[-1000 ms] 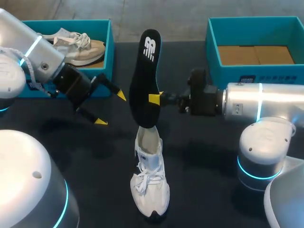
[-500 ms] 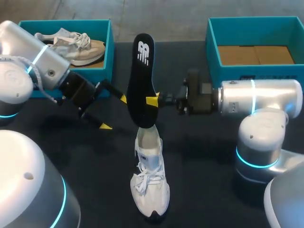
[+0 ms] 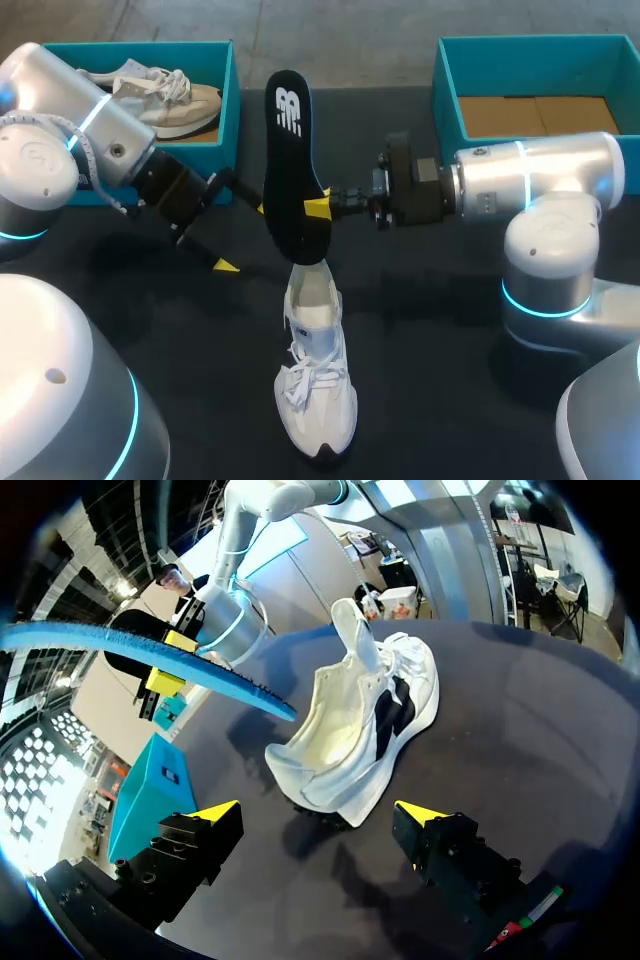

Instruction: Take the shoe out of the shoebox, open the shoe tongue, remove and reinsert the insole, then place the shoe into the shoebox

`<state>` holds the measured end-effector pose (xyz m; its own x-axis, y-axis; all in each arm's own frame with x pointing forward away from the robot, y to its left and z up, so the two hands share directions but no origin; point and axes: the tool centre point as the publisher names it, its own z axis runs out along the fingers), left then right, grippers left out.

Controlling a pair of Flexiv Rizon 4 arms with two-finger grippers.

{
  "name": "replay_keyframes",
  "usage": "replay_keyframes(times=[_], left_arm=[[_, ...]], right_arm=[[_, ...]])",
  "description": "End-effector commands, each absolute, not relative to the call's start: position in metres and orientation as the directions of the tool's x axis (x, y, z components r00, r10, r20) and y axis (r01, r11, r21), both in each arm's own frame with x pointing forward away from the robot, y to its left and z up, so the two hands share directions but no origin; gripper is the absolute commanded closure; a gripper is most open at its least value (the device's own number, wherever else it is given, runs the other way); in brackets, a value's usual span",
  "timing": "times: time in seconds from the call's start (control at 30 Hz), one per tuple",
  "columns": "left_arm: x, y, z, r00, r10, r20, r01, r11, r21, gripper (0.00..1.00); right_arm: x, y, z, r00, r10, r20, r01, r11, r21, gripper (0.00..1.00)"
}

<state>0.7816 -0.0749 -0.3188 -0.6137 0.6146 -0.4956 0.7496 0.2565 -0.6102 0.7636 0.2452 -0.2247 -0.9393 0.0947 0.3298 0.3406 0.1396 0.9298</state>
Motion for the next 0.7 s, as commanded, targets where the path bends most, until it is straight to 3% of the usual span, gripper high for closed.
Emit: replay_keyframes(times=[0.03, 0.7], left_arm=[[0.784, -0.076, -0.319, -0.612, 0.619, -0.492, 0.749, 0.254, -0.612, 0.00], [0.783, -0.086, -0.353, -0.722, 0.540, -0.432, 0.644, 0.297, -0.705, 0.00]], right_arm=[[0.764, 0.247, -0.225, -0.939, 0.096, 0.329, 0.340, 0.141, 0.930, 1.00], [0.760, 0.254, -0.257, -0.910, 0.095, 0.404, 0.414, 0.164, 0.895, 1.00]])
